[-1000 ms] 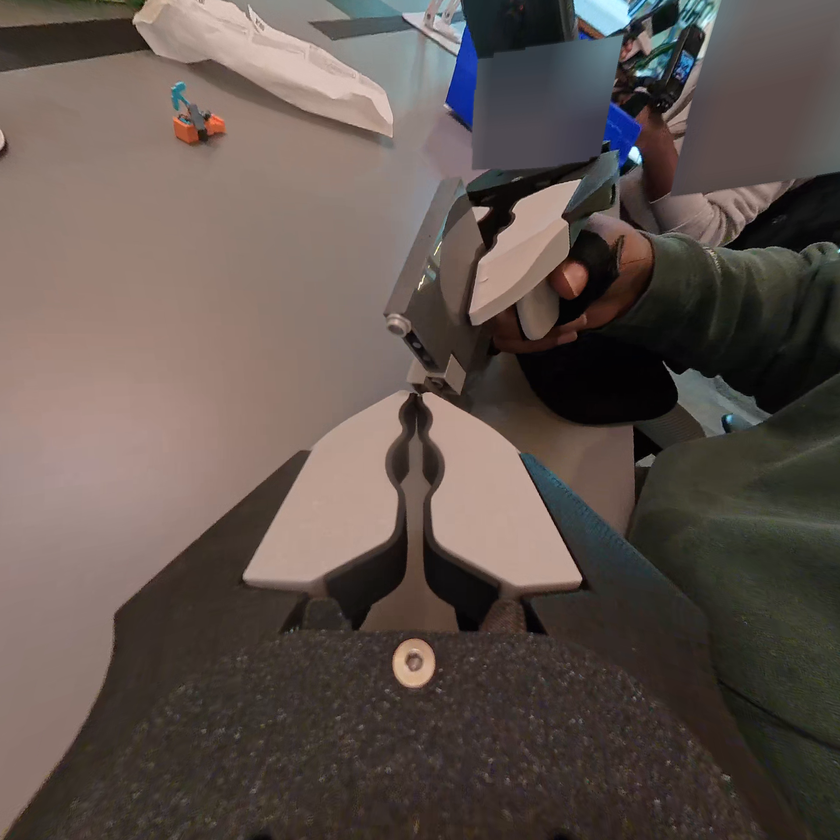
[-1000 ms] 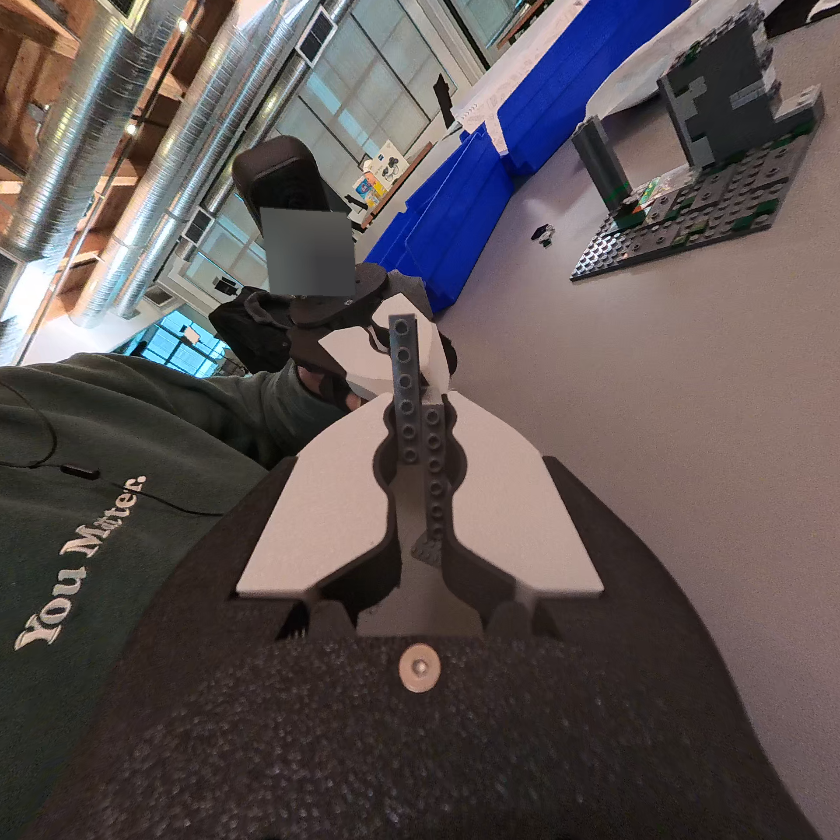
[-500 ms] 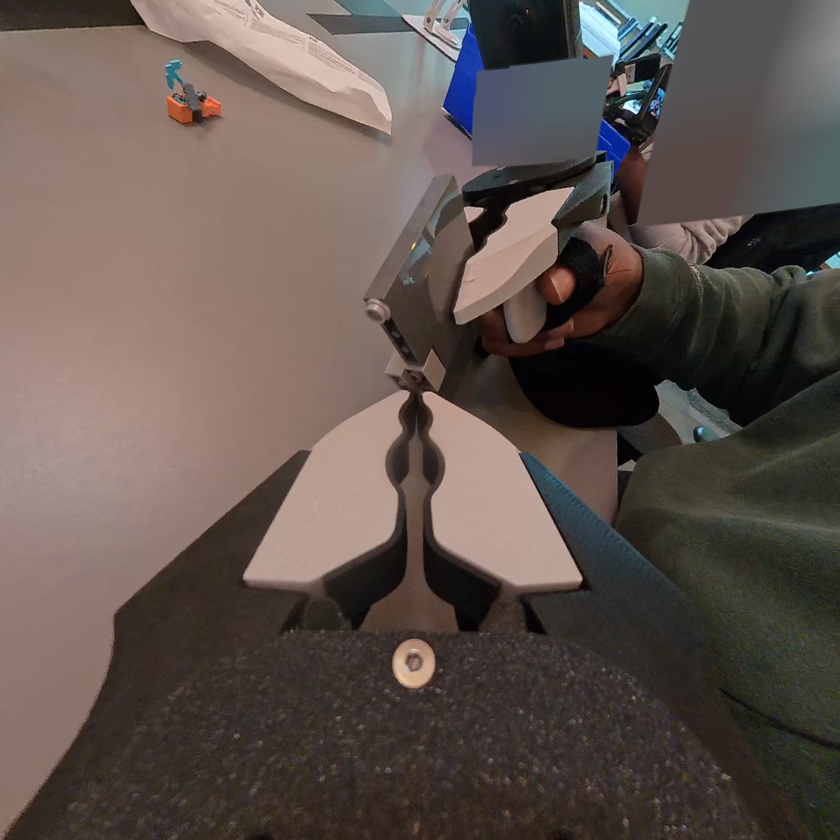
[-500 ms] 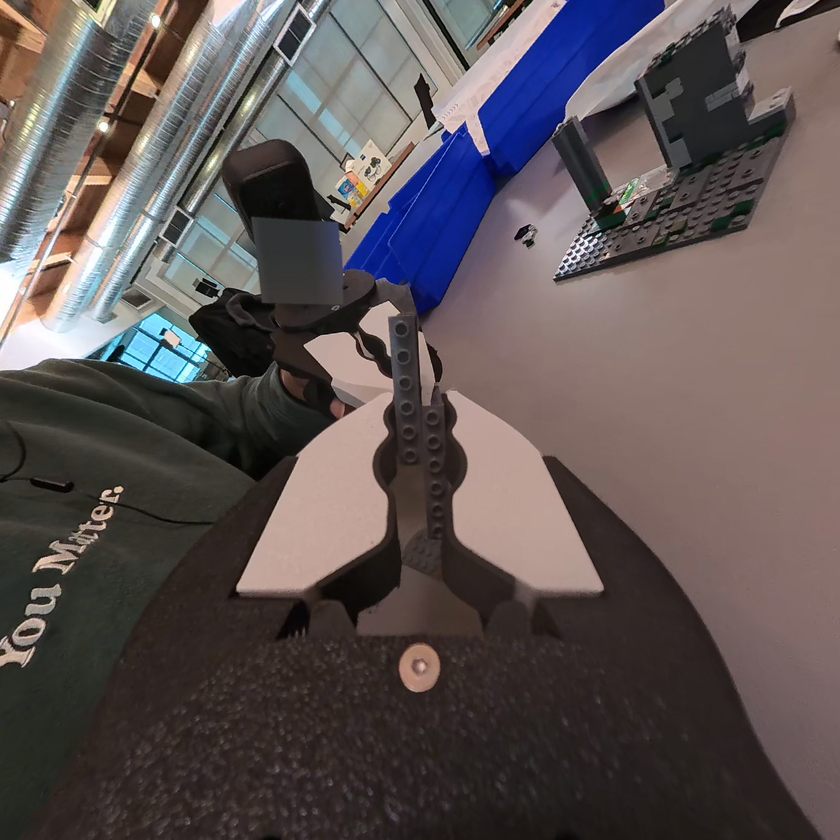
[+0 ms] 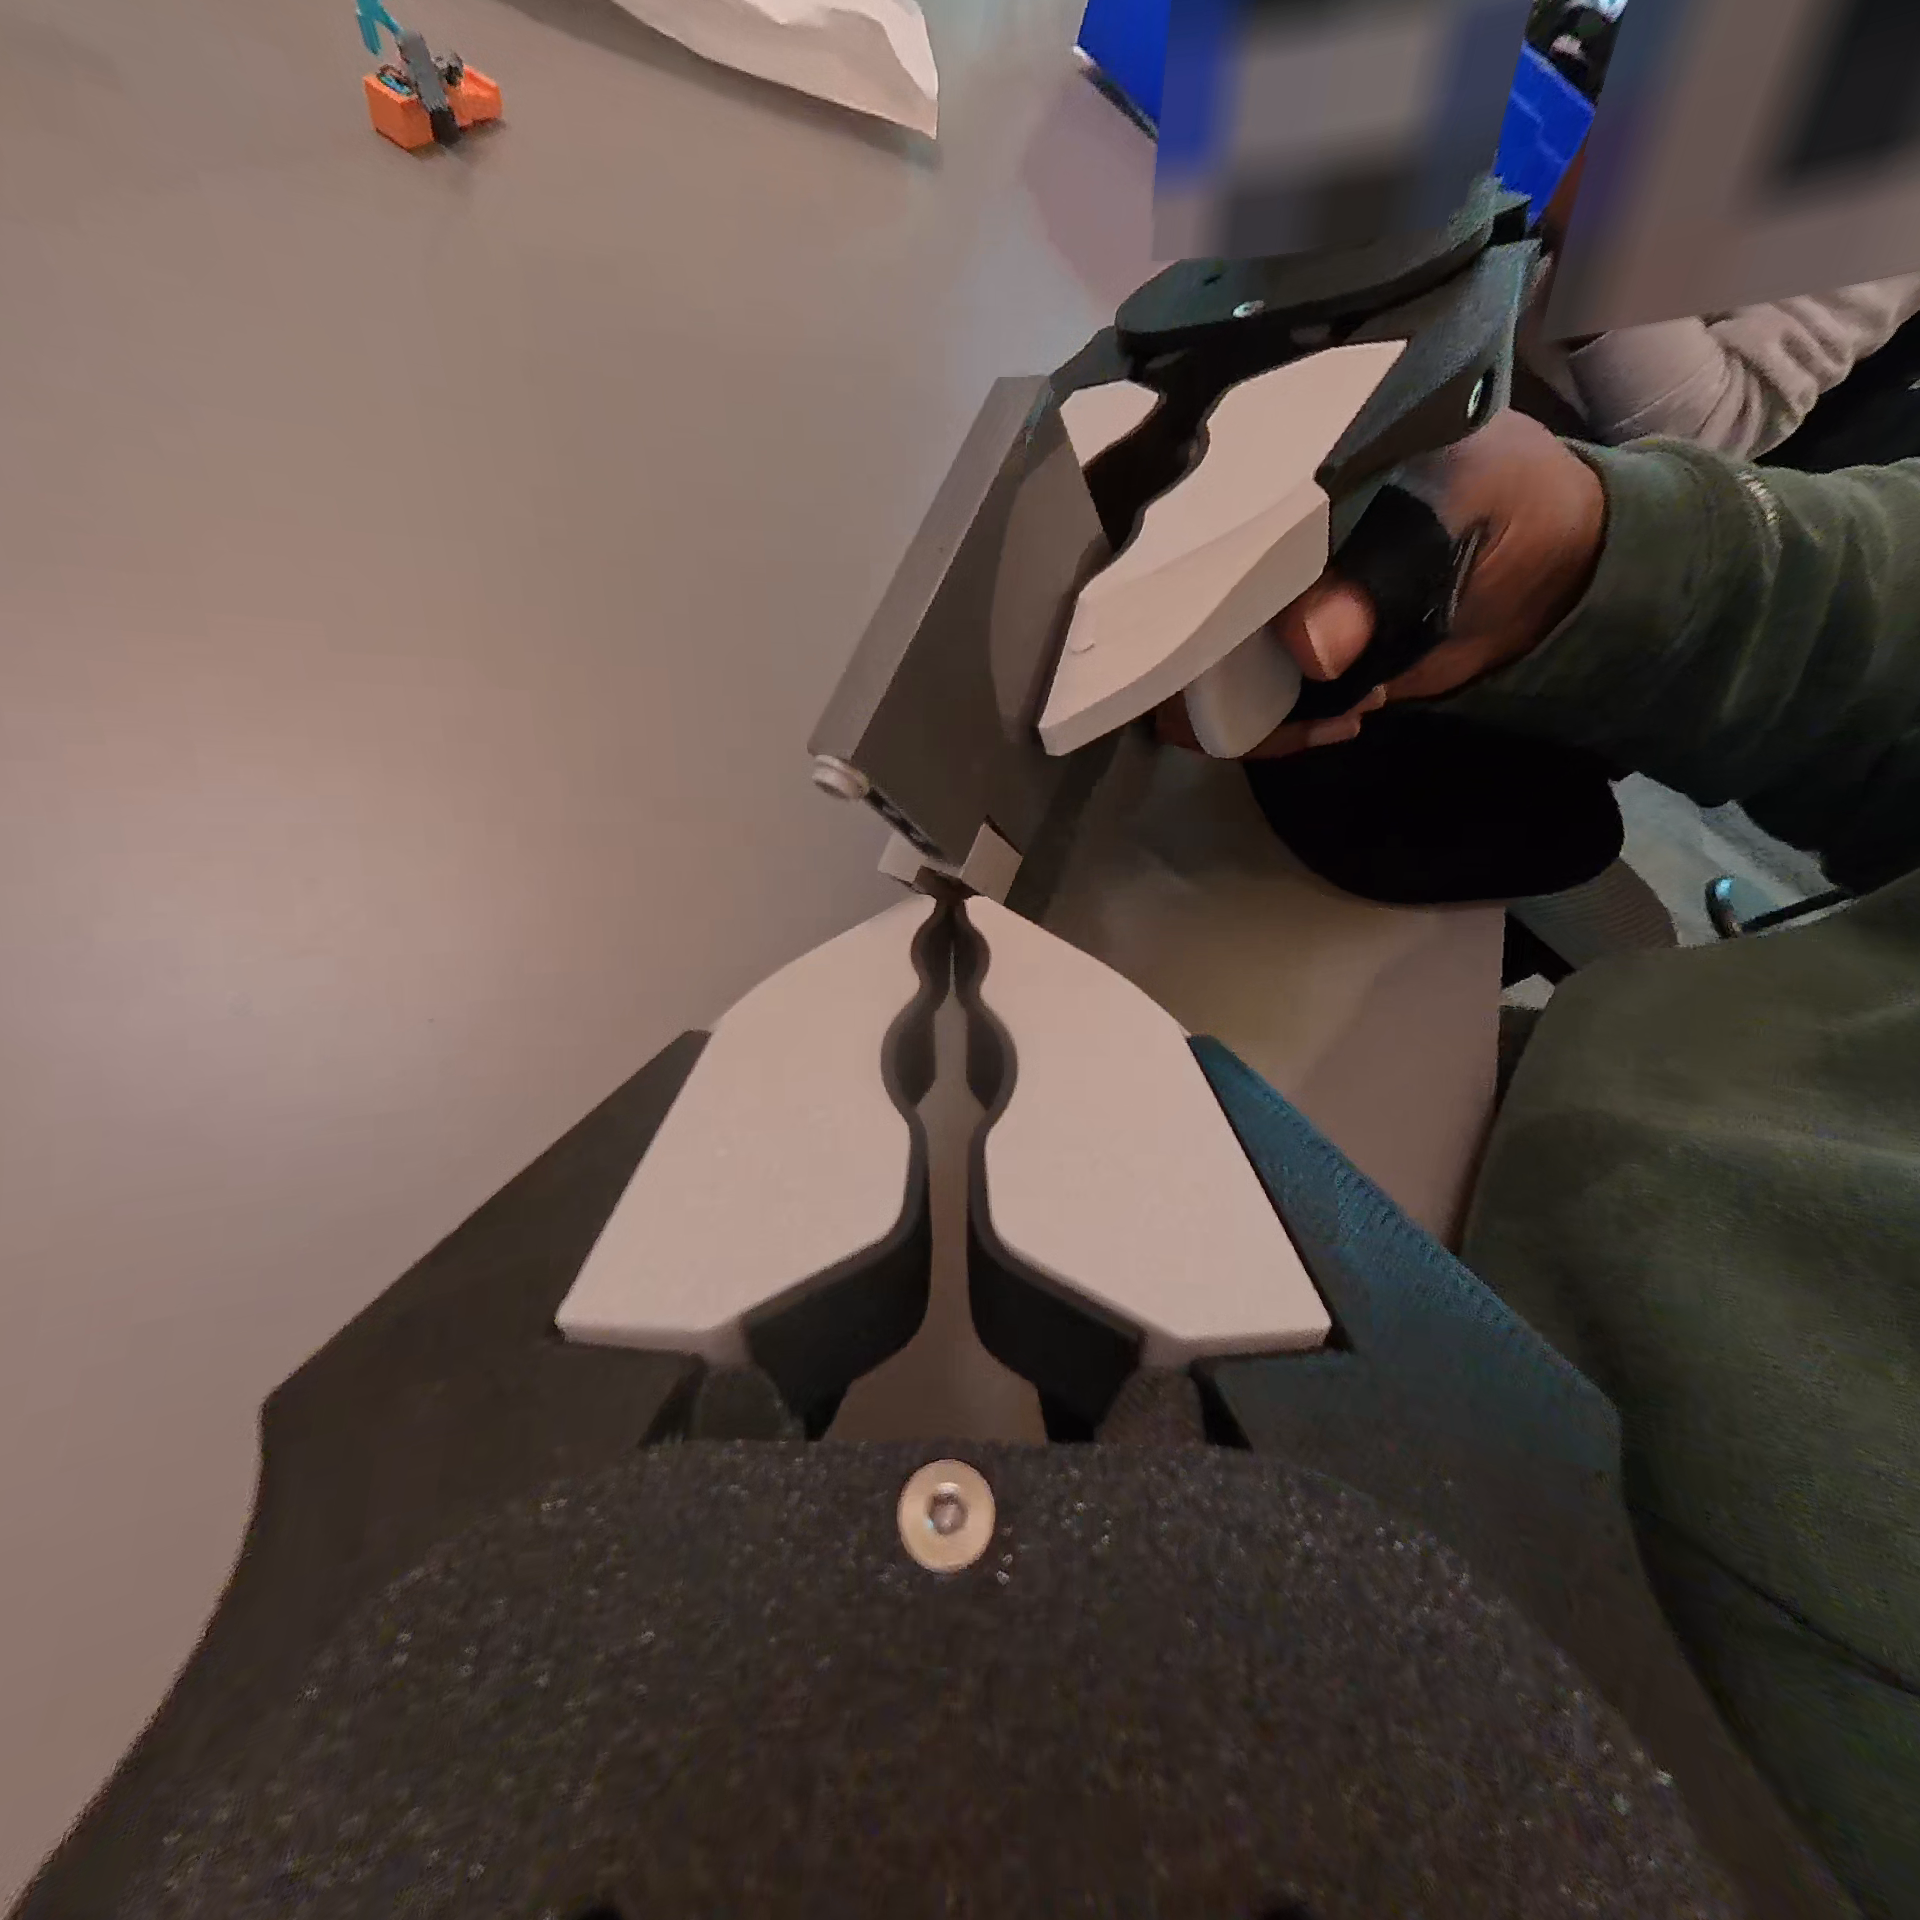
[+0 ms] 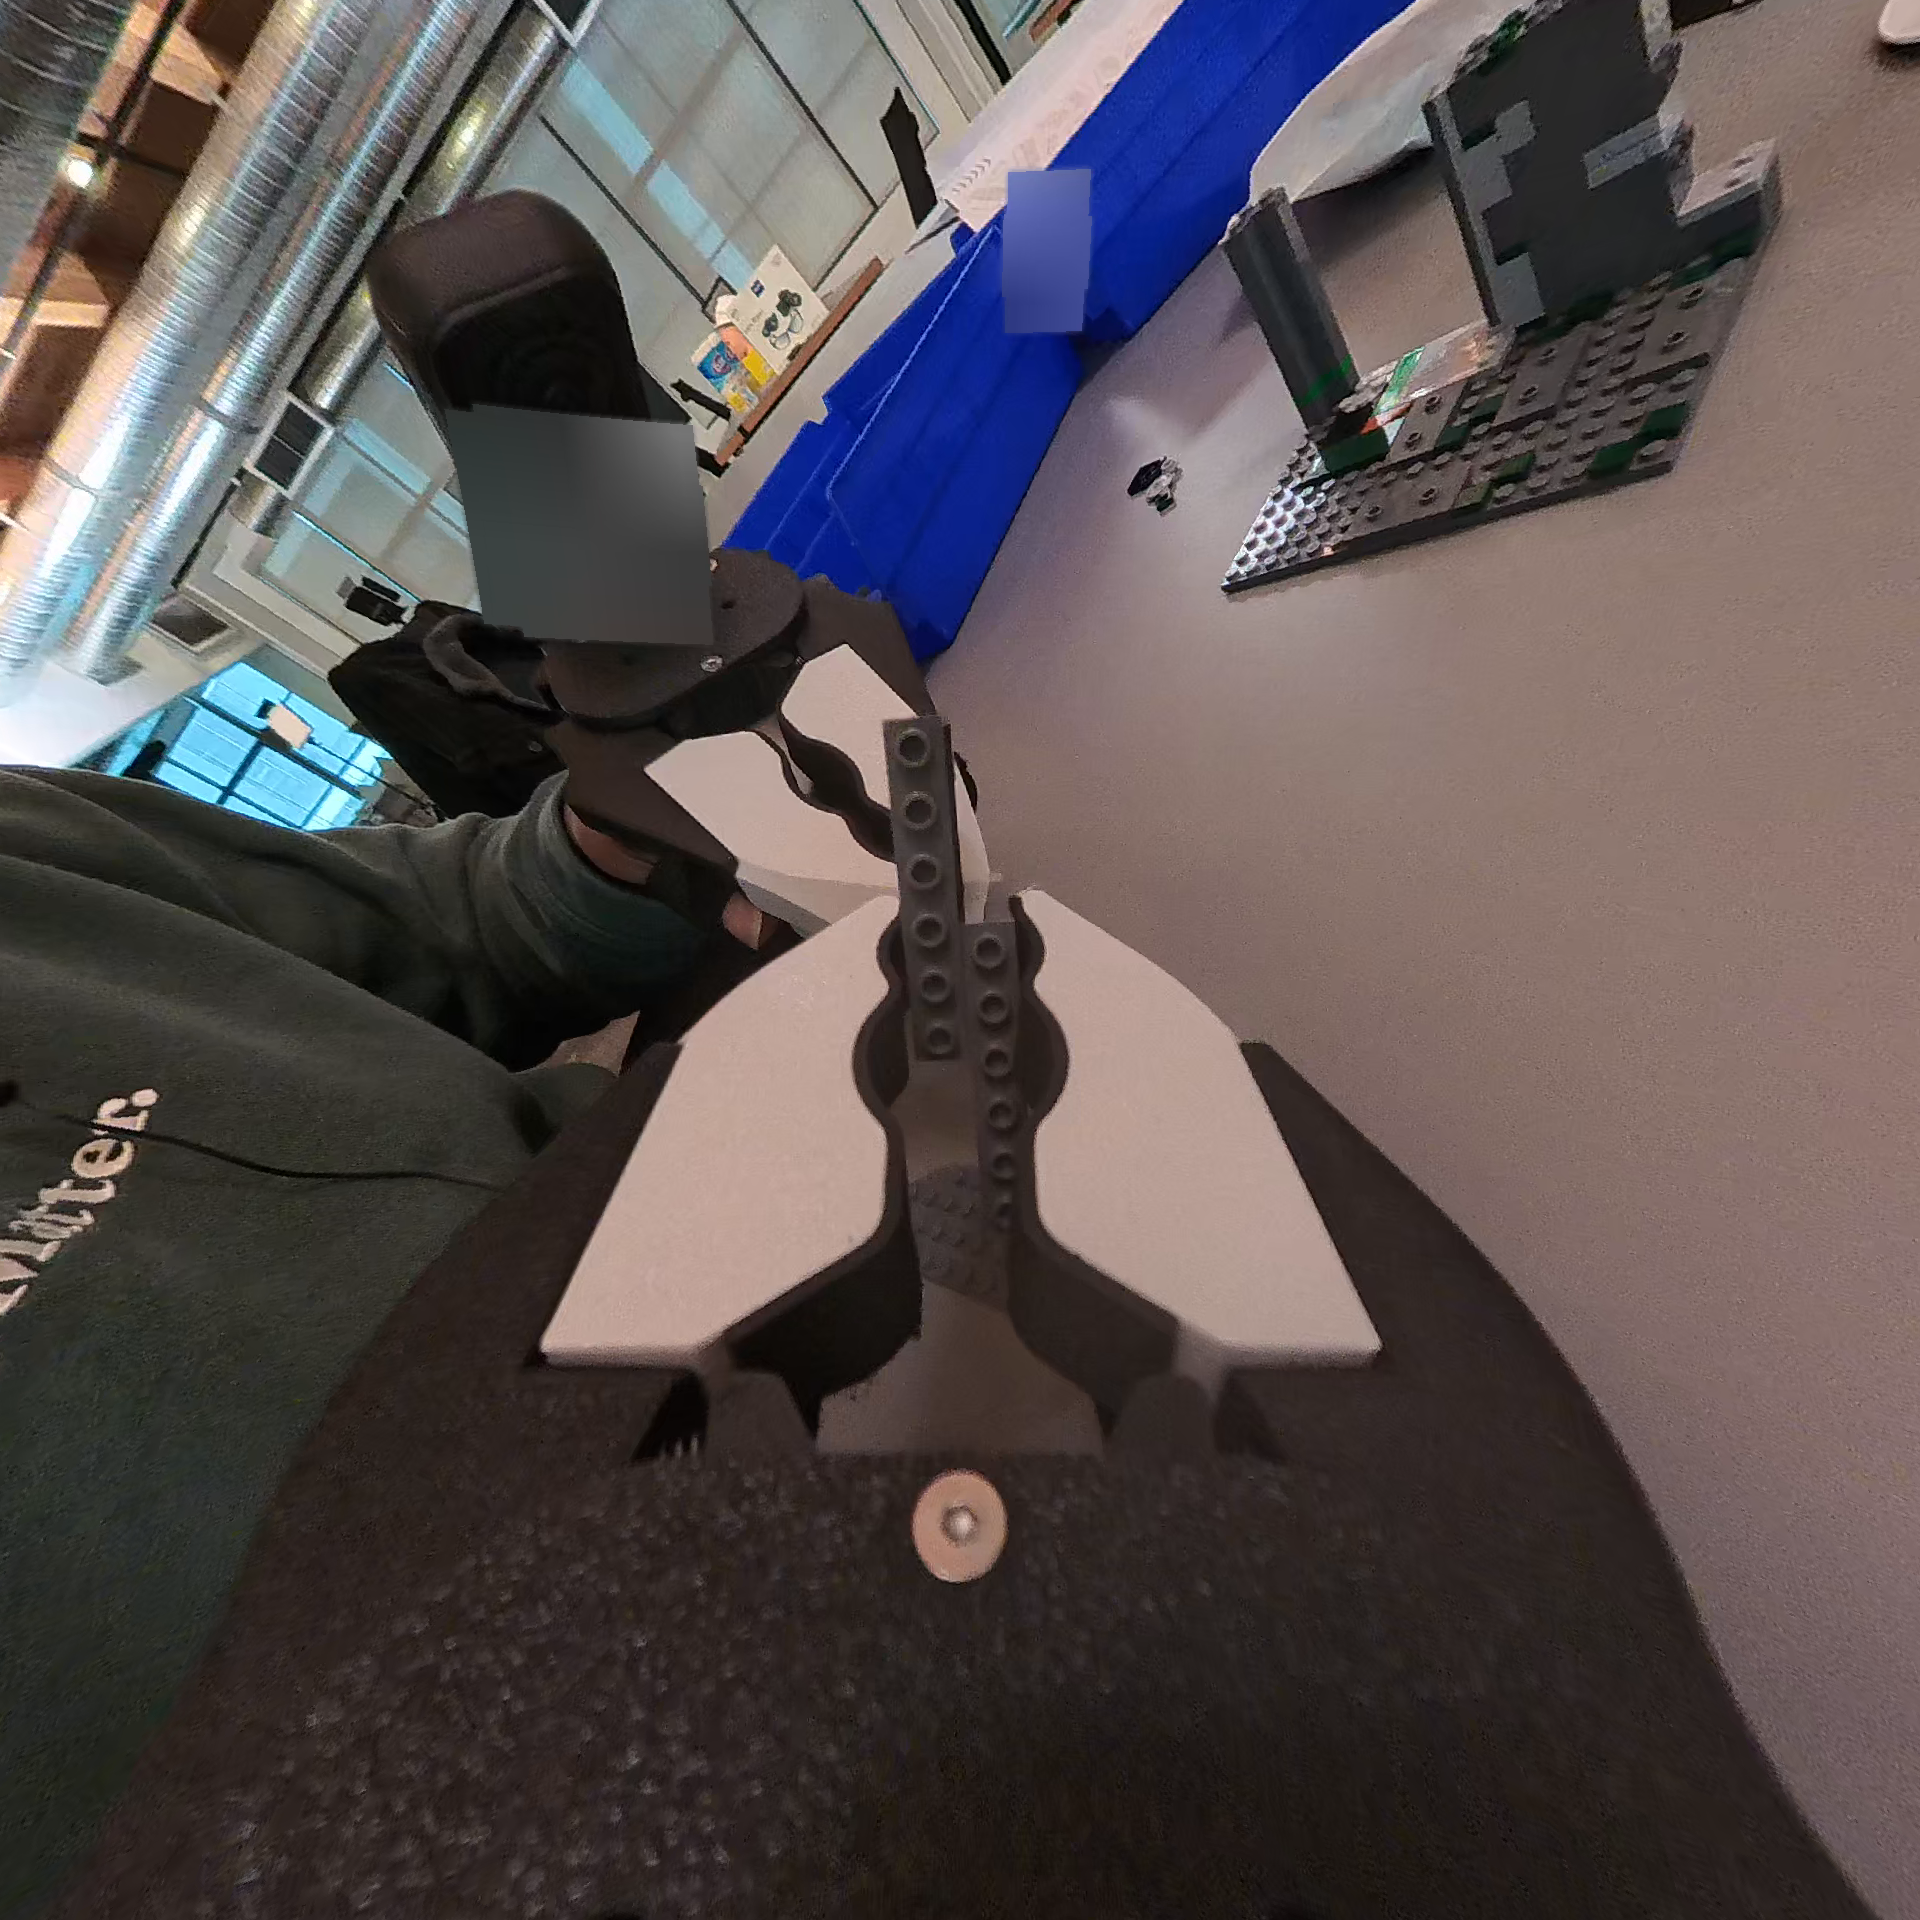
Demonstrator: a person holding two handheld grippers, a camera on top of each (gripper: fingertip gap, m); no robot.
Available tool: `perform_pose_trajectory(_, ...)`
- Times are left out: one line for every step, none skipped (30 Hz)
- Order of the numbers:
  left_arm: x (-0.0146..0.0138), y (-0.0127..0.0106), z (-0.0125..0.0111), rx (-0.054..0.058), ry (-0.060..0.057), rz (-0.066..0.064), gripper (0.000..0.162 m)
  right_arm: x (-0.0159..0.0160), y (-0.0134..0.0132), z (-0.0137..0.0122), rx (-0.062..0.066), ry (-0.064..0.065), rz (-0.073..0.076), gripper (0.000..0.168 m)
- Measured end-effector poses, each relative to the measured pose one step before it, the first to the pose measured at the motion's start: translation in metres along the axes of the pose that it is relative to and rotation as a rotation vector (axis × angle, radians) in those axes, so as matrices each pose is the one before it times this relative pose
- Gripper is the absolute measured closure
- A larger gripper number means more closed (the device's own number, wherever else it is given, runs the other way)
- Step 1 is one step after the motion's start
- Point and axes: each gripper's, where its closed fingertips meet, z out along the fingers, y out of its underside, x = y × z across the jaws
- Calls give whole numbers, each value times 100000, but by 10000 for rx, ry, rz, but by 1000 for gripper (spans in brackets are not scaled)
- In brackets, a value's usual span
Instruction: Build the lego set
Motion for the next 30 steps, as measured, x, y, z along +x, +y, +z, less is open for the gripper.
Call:
perform_pose_trajectory(-27,89,42,-145,-70,94,162,45,53,33,-32,65,-49,152)
perform_pose_trajectory(-61,91,46,-148,-97,121,162,41,67,48,-52,66,-57,152)
perform_pose_trajectory(-25,90,44,-151,-80,148,162,43,67,29,-70,61,-54,152)
perform_pose_trajectory(-14,67,18,-113,-67,138,162,30,64,4,-59,46,-26,152)
perform_pose_trajectory(3,121,34,-154,-42,113,162,14,92,25,-68,35,2,152)
perform_pose_trajectory(-8,120,39,-126,-54,117,162,34,122,37,-69,41,-3,152)
perform_pose_trajectory(6,169,59,-152,-41,111,162,33,127,30,-68,47,-18,153)
perform_pose_trajectory(7,140,70,-137,-54,119,162,32,143,38,-91,44,-16,152)
perform_pose_trajectory(39,154,74,-151,-51,138,162,33,134,33,-74,30,10,152)
perform_pose_trajectory(35,97,57,-128,-62,147,162,19,96,14,-66,6,45,153)
perform_pose_trajectory(27,79,43,-125,-79,163,162,14,70,1,-42,0,48,153)
perform_pose_trajectory(29,79,43,-132,-80,171,162,5,87,7,-60,8,31,153)
perform_pose_trajectory(36,86,73,-123,-67,149,162,10,79,-3,-61,31,-5,153)
perform_pose_trajectory(80,63,87,-89,-27,107,162,16,63,-2,-76,36,1,152)
perform_pose_trajectory(72,-5,68,-46,-12,62,162,15,38,-33,-51,26,3,152)
perform_pose_trajectory(67,28,71,-60,-4,91,162,5,60,-42,-62,13,26,152)
perform_pose_trajectory(75,18,63,-51,-8,99,162,2,83,-44,-64,2,42,152)
perform_pose_trajectory(49,10,62,-41,-25,103,162,3,59,-45,-46,6,35,152)
perform_pose_trajectory(46,-19,35,-9,-20,81,162,7,53,-44,-35,-1,34,152)
perform_pose_trajectory(49,-34,27,-12,7,46,162,-14,27,-63,-3,-14,44,152)
perform_pose_trajectory(41,15,47,-32,4,59,162,6,57,-31,-5,-3,36,152)
perform_pose_trajectory(37,19,49,-28,-24,81,162,13,81,-27,-13,2,30,152)
perform_pose_trajectory(9,23,51,-34,-56,108,162,24,66,-30,4,0,33,152)
perform_pose_trajectory(15,25,41,-46,-63,116,162,17,54,-17,2,-6,43,152)
perform_pose_trajectory(23,18,37,-42,-32,91,162,18,53,-26,2,-12,37,152)
perform_pose_trajectory(27,22,49,-23,-29,99,162,23,58,-12,-7,-7,37,152)
perform_pose_trajectory(51,18,44,7,4,61,162,10,53,-27,-8,-4,16,152)
perform_pose_trajectory(44,-26,45,66,28,20,162,1,27,-38,-3,1,-8,152)
perform_pose_trajectory(24,-31,49,97,48,-63,162,12,10,-37,-12,28,-25,152)
perform_pose_trajectory(-30,-96,44,160,65,-120,162,6,-51,-71,-11,57,-65,152)
